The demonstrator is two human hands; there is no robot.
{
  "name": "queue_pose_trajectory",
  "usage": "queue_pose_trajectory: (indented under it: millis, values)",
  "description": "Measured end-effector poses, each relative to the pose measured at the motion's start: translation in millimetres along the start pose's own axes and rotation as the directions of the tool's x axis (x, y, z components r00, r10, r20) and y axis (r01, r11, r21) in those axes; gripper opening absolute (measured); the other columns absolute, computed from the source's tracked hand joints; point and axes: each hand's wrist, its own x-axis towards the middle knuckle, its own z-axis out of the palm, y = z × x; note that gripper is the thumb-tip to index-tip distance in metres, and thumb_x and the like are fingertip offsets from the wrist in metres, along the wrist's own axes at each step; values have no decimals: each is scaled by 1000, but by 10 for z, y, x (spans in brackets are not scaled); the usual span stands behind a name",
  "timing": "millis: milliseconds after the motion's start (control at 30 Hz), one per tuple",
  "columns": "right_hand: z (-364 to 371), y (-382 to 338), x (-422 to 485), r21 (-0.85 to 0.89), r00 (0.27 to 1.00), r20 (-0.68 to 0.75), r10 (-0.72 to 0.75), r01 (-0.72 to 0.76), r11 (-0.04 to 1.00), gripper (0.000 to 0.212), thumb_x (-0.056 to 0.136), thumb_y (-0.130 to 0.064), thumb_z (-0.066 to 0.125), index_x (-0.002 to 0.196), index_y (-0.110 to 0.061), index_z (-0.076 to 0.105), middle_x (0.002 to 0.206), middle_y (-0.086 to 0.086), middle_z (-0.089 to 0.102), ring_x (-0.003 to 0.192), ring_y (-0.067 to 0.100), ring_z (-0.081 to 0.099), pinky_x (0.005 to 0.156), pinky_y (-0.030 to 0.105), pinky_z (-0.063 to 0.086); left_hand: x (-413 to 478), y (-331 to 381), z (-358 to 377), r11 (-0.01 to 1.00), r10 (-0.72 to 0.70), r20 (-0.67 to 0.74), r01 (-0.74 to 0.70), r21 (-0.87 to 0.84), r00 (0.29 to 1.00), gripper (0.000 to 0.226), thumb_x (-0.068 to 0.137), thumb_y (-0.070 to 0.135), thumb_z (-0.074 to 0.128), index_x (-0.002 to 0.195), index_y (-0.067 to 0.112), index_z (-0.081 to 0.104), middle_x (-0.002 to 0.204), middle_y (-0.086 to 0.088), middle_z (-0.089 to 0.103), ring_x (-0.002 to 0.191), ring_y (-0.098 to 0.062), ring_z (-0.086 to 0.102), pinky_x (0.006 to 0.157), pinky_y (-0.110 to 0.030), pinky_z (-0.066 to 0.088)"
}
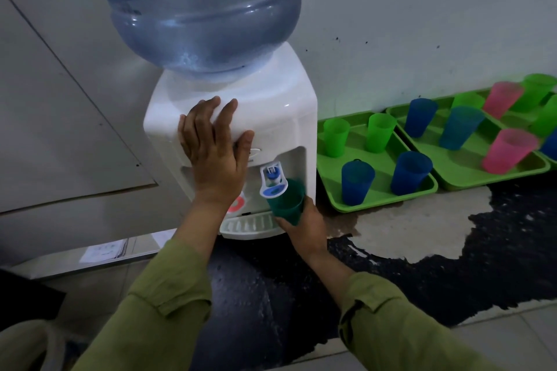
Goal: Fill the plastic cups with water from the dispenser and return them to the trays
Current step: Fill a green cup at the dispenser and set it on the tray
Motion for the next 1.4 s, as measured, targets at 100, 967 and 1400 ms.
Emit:
queue_pose_trajectory:
  millis: [100, 967, 1400]
  values:
    - [-20, -18, 7, -21, 1000, 21, 15, -14, 1000, 71, 67, -35, 80, 125, -13, 46, 118, 9, 63, 109, 26, 59, 88, 34, 50, 9, 28, -57, 998, -22, -4, 22, -64, 1000, 41, 93, 38, 48, 128, 16, 45, 134, -11, 46, 130, -24, 33, 117, -38, 8]
    - [-39, -63, 28, -89, 1000, 23, 11, -9, 996, 69, 67, -35, 80, 121, -10, 47, 116, 11, 63, 106, 30, 60, 80, 33, 47, -604, 363, -153, 715, -524, 628, 697, -41, 575, 35, 93, 36, 47, 70, 15, 63, 68, -1, 67, 64, -19, 60, 59, -26, 42]
    - [8, 4, 12, -20, 1000, -14, -22, 22, 1000, 66, 65, -31, 82, 118, -10, 49, 115, 9, 65, 104, 27, 61, 79, 31, 48, -728, 277, 42, 681, -496, 738, 733, 3, 457, 33, 93, 37, 49, 66, 19, 58, 66, 5, 67, 65, -18, 61, 73, -34, 51]
